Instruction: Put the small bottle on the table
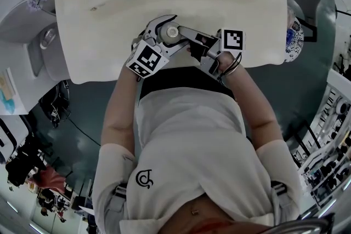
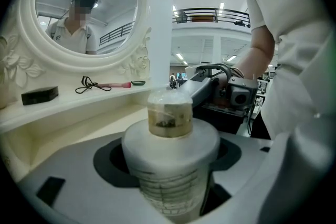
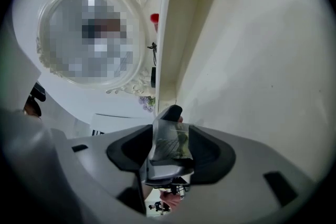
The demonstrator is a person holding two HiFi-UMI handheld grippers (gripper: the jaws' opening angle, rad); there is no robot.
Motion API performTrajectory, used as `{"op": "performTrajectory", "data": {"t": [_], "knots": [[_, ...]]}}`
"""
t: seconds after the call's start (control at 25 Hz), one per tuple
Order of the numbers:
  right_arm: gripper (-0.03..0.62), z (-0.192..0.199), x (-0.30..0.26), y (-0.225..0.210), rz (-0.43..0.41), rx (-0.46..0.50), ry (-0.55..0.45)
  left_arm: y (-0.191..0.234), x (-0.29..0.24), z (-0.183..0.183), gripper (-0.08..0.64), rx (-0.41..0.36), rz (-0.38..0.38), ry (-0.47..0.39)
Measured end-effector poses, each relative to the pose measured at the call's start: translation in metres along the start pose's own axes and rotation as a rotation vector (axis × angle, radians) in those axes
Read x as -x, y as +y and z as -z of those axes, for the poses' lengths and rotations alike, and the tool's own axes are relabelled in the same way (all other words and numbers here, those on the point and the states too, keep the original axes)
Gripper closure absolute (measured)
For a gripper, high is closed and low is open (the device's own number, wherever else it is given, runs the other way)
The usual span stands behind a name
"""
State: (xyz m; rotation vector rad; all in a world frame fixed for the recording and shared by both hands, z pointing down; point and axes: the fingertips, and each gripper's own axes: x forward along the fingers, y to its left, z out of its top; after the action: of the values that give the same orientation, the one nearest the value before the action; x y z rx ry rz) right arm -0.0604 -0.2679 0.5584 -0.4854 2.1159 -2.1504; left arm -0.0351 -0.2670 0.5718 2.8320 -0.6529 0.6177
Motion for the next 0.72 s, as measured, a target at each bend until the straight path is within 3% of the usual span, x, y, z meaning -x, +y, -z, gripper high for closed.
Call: {"op": "performTrajectory", "data": {"t": [0.12,0.32,0.44,0.72], "knots": [[0.376,-0.002,0.003,-0.007,0.018,0.0,-0.012,0.0,-0.005,0.005,0.207,0.009,0.001,0.019],[0.391,0.0,0.005,-0.012,0.027,0.001,-0.012,-0.003,-0.01,0.01,0.207,-0.038,-0.005,0.041],[0.435,0.002,0.006,-0.009,0.017,-0.011,-0.013,-0.002,-0.01,0.011,0.207,-0.051,-0.007,0.05],[0.436,0.002,0.006,-0.011,0.01,-0.018,-0.028,-0.002,-0.01,0.013,0.207,-0.04,0.012,0.063]]}}
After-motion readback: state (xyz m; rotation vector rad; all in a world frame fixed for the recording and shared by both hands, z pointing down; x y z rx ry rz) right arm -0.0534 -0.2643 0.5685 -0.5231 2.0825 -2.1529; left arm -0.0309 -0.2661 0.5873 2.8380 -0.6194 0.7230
